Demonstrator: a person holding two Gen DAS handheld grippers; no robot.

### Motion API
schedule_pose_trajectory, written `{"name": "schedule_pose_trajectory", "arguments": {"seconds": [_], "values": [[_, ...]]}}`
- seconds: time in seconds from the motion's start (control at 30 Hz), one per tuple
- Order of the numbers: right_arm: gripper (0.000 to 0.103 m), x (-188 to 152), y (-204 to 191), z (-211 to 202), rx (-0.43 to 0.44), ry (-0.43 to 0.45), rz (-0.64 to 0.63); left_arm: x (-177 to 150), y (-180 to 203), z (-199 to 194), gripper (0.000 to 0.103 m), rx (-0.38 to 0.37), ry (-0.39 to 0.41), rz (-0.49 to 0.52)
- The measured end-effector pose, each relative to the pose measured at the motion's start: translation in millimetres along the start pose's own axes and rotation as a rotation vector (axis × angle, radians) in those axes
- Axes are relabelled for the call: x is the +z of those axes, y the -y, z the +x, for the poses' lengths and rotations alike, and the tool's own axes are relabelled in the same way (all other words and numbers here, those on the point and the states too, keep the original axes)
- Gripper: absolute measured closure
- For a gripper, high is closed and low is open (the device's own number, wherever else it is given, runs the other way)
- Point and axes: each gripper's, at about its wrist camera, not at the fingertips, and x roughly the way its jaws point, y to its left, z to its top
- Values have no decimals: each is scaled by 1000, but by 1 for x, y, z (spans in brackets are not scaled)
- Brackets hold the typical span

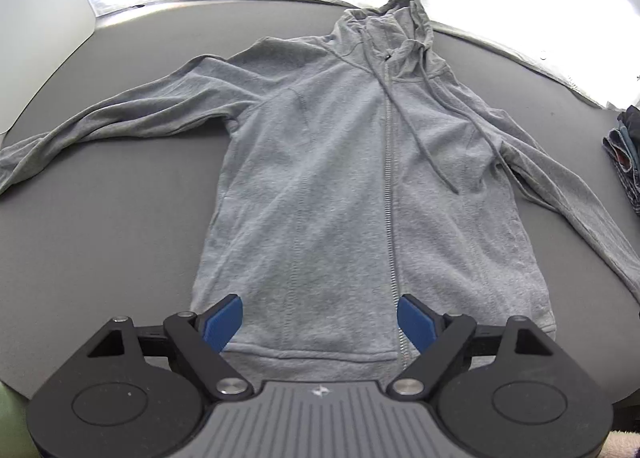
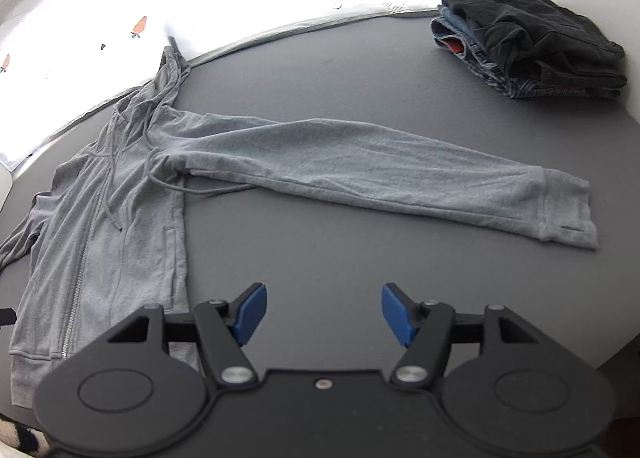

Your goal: Fold clothes

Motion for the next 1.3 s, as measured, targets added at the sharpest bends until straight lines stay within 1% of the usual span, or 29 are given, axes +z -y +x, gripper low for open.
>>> {"name": "schedule_pose_trajectory", "arguments": {"seconds": [0.07,0.17,0.27,0.33,0.4,0.5,0.57,0.63,0.67,0.7,0.73,0.77,0.8,0.87,0.93,0.97,1.03,1.07,1.1,1.17,1.2,1.23,1.3], "values": [[36,3,21,4,-59,31,12,6,24,16,18,-50,0,8],[34,11,53,10,-133,78,36,14,62,38,18,-89,15,53],[27,25,94,23,-224,136,63,20,96,60,18,-77,20,111],[26,37,126,40,-280,151,99,23,112,76,18,-57,14,118],[26,50,159,58,-335,156,142,26,122,90,18,-36,-6,102],[24,65,202,82,-358,146,234,29,129,99,18,-22,-17,53],[24,72,225,100,-338,113,289,29,131,101,18,-24,-25,27],[27,73,231,109,-292,103,302,28,131,102,18,-12,-33,17],[49,74,233,114,-269,98,309,28,131,102,17,-4,-38,13],[90,75,234,119,-253,88,307,28,131,104,17,4,-44,7],[103,76,227,123,-278,65,264,28,130,105,17,10,-50,-4],[103,78,214,126,-352,48,178,28,129,105,17,15,-53,-14],[103,79,203,124,-431,46,94,29,128,106,17,18,-54,-19],[103,81,194,113,-548,79,3,31,127,106,17,24,-56,-29],[103,86,202,100,-619,96,-2,32,125,107,17,30,-58,-39],[103,88,210,95,-618,100,4,33,125,107,17,34,-59,-45],[103,90,230,89,-503,96,82,33,124,110,17,29,-71,-48],[95,91,239,87,-442,93,128,32,125,112,17,27,-78,-46],[75,90,244,86,-372,92,191,32,125,114,17,28,-83,-43],[42,81,244,88,-248,113,276,32,127,114,17,28,-84,-32],[42,78,244,89,-202,120,307,31,128,114,17,26,-82,-26],[42,75,240,94,-208,112,302,30,128,114,16,23,-82,-23],[39,69,228,106,-253,57,289,28,129,115,15,23,-88,-22]]}}
